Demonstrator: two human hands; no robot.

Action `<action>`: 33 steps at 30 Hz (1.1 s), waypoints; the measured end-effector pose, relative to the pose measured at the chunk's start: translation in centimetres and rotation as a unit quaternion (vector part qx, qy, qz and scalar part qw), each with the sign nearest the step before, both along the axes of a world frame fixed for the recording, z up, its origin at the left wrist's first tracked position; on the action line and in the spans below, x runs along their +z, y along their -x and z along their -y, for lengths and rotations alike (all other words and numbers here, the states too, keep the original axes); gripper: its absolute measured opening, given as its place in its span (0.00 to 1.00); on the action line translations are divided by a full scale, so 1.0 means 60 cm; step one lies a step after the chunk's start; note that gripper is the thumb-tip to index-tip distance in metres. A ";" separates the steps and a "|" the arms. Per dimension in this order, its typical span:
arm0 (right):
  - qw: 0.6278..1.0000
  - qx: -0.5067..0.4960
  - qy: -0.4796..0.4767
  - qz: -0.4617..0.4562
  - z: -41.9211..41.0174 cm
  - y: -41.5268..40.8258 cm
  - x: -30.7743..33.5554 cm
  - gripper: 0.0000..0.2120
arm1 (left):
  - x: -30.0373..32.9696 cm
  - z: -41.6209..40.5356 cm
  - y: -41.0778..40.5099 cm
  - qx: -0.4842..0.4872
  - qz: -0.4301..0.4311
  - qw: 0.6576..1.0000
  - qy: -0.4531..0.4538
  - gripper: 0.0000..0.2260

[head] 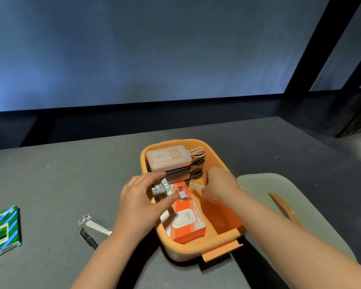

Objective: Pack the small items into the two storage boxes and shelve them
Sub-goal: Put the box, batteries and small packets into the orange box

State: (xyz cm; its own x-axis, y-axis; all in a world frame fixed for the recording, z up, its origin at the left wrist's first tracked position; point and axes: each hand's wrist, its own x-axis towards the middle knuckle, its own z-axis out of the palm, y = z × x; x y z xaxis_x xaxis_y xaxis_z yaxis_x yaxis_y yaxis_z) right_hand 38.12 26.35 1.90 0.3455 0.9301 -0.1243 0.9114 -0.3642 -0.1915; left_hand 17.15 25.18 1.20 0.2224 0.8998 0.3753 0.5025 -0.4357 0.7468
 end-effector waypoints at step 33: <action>0.978 0.015 -0.038 -0.203 -0.009 0.055 -0.006 0.04 | -0.050 -0.005 0.010 0.055 0.032 0.998 -0.006 0.11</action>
